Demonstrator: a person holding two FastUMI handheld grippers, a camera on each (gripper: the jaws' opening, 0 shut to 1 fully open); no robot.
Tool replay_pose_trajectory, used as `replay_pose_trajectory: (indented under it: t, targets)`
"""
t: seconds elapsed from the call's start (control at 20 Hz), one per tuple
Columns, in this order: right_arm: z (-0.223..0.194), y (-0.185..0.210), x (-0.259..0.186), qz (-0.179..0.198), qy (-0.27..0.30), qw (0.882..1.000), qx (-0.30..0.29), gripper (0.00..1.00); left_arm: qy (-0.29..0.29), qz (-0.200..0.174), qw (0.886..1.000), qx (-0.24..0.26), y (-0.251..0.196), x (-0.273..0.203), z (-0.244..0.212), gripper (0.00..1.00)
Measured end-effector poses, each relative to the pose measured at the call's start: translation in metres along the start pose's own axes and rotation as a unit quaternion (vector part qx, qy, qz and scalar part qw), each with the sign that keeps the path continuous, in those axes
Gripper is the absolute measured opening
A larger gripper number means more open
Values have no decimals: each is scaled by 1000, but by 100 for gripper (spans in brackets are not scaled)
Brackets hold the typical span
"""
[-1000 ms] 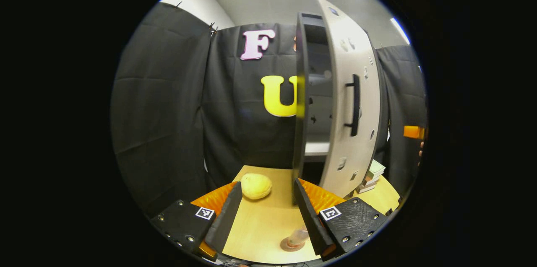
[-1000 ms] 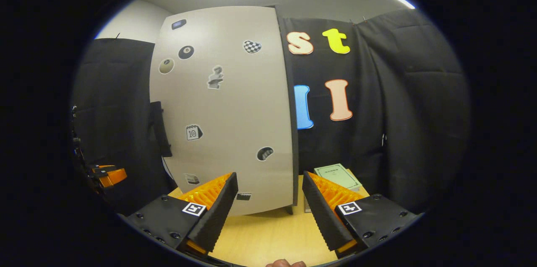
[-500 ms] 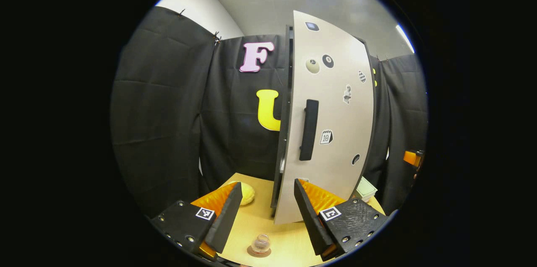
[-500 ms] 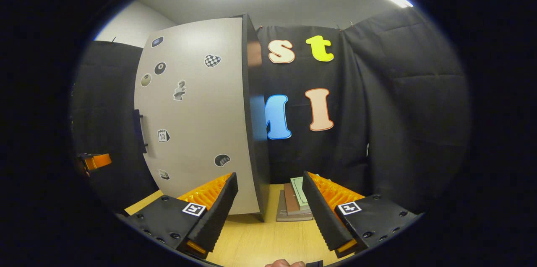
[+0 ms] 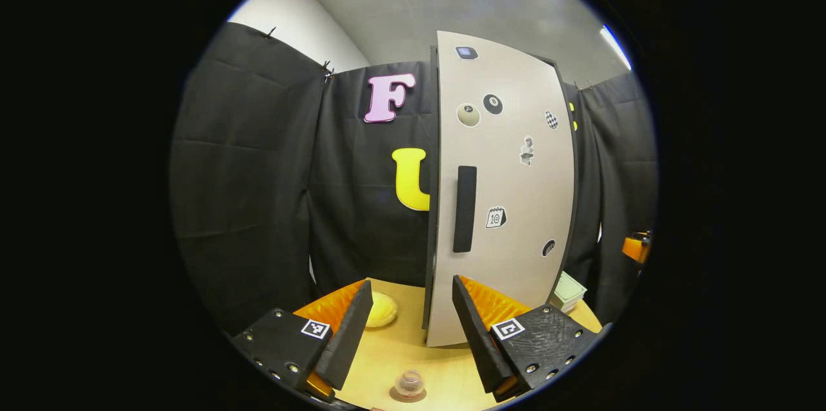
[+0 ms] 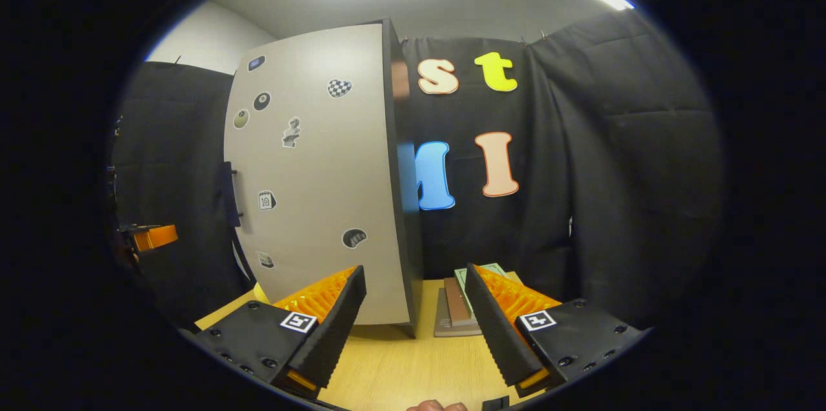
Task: Open the cabinet door with the right hand, grasp the bottle in the cabinet with the left hand and place it on the coaster, then close the cabinet door with the right hand.
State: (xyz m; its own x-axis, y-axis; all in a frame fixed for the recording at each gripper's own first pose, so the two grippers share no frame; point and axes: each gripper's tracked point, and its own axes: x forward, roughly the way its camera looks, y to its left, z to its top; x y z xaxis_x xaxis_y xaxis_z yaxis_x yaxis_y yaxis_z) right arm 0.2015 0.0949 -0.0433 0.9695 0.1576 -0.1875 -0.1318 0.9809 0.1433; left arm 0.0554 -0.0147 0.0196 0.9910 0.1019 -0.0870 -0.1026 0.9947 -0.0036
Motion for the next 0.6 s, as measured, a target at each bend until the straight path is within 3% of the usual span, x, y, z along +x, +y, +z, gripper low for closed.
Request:
replay_pose_trajectory:
  t: [0.3,0.6]
  targets:
    - [-9,27,-4,-37,1,999,-7,98,2,-45,999,20,18,22,-17,72]
    - [-6,35,1,-51,6,999,5,98,9,-61,998,14,19,31,-32,72]
